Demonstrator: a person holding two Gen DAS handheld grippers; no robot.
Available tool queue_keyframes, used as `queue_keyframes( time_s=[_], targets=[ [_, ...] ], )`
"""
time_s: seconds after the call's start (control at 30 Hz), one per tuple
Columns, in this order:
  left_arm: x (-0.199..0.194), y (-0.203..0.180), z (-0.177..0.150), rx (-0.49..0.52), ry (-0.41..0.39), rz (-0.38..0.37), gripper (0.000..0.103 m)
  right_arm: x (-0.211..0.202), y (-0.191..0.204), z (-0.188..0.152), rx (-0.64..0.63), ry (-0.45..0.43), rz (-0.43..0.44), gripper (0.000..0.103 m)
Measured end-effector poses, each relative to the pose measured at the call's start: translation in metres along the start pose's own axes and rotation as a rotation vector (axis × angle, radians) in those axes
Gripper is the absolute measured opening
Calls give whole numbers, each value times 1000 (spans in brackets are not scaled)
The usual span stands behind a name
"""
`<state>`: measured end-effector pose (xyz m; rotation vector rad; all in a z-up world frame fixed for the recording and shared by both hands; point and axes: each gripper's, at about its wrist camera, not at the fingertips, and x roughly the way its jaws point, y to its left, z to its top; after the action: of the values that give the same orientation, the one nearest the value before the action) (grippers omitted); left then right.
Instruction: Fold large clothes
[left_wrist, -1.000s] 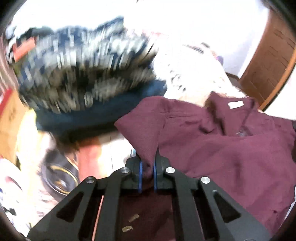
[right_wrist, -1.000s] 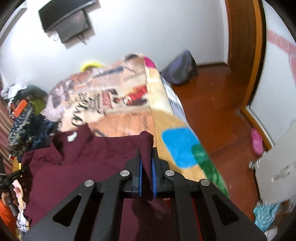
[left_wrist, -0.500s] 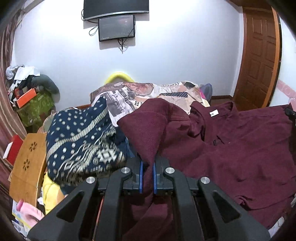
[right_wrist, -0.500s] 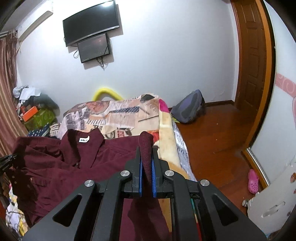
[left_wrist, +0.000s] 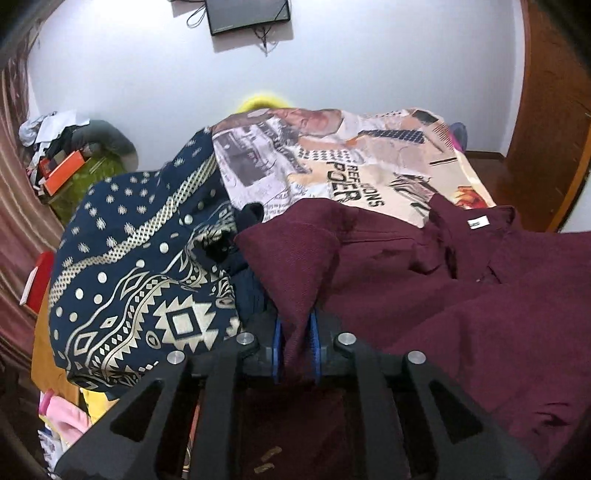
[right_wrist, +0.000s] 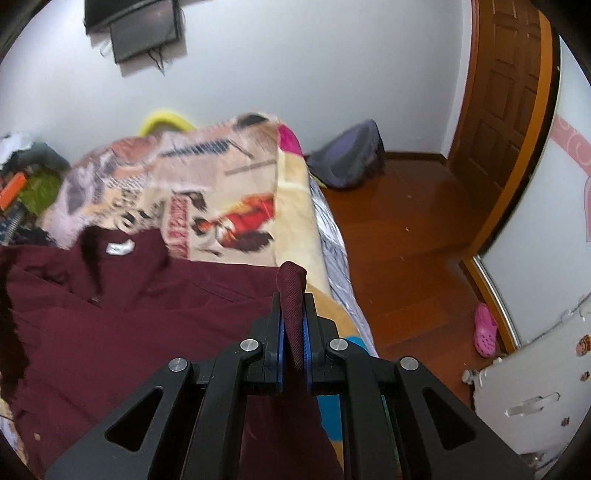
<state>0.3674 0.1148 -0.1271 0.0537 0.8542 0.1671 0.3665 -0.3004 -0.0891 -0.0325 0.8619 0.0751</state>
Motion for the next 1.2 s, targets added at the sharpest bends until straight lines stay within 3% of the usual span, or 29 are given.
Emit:
queue_keyframes(
  time_s=[0.23, 0.47, 0.57, 0.63, 0.67, 0.83, 0.97, 1.2],
  targets=[
    [8, 5, -6, -5, 34, -20, 18, 12, -8, -13, -34, 34, -19, 10],
    [-8, 10, -11, -32, 46, -45, 28, -15, 1, -17, -84, 23, -34, 18],
    [-24, 10, -14, -33, 25, -70, 45, -35, 4, -22, -80, 5, -1, 31],
    [-39, 10, -16, -27, 8, -75, 61, -49, 6, -25, -73, -7, 19, 49],
    [-45, 9, -17, -23, -6, -64, 67, -59, 8, -28, -72, -20, 23, 52],
    [-81, 11, -30, 6, -62, -47, 74, -100, 17, -41, -89, -51, 47, 67],
    [-96, 19, -55, -15, -53, -80, 82, -124, 19, -57, -82, -77, 75, 68],
    [-96, 36, -113, -39, 53, -89, 82, -144, 21, -92, -72, -67, 75, 69]
  ],
)
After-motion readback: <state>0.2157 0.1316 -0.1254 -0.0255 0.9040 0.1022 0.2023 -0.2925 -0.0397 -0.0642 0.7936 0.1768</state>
